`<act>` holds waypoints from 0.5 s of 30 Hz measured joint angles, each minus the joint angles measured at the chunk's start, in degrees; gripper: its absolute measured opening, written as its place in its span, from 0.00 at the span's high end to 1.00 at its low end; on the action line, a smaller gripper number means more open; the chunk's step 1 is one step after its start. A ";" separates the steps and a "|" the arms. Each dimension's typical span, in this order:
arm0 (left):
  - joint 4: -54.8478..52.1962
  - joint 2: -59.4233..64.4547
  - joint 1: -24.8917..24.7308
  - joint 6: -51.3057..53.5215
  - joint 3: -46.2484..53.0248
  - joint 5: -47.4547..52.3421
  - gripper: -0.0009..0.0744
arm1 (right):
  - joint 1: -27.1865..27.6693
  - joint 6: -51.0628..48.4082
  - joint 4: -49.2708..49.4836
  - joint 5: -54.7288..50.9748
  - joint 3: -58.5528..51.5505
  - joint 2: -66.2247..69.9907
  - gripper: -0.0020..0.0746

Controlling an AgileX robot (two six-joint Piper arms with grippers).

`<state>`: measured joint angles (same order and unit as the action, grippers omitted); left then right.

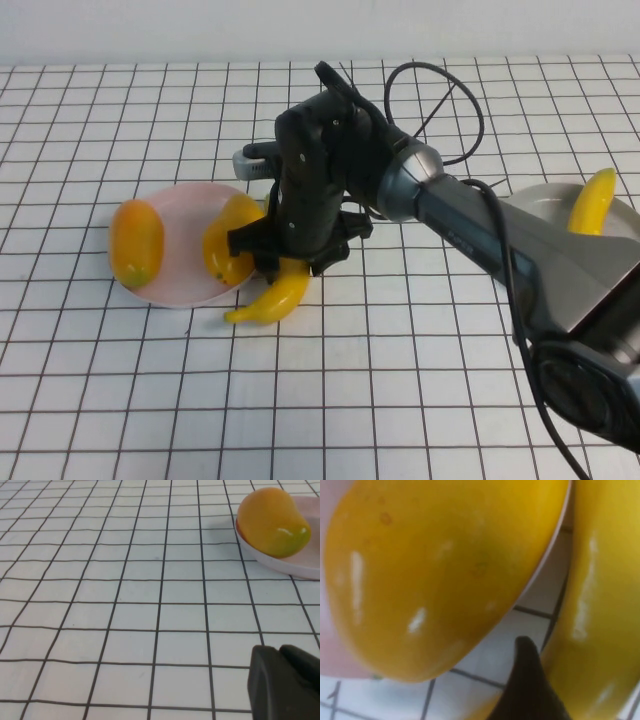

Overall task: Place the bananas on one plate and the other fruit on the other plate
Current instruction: Put another type of fruit in the right plate

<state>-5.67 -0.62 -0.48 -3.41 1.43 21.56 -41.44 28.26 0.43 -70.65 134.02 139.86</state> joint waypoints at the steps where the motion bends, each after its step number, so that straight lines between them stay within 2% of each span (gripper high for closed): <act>1: 0.00 0.00 0.00 0.00 0.00 0.00 0.99 | 0.00 0.00 -0.01 0.00 0.00 0.42 0.43; 7: 0.00 0.00 0.00 0.00 0.00 0.00 0.99 | 0.00 0.00 0.24 0.00 0.00 1.85 0.44; 12: 0.00 0.00 0.00 0.00 0.00 0.00 0.99 | 0.10 0.20 -0.43 -0.06 0.85 1.73 0.56; 15: 0.00 0.00 0.00 0.00 0.00 0.00 0.99 | 0.34 0.20 -1.84 -0.06 1.06 -0.21 0.56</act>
<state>-5.67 -0.62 -0.48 -3.41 1.43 21.56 -41.10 28.46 -1.42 -70.70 135.08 139.64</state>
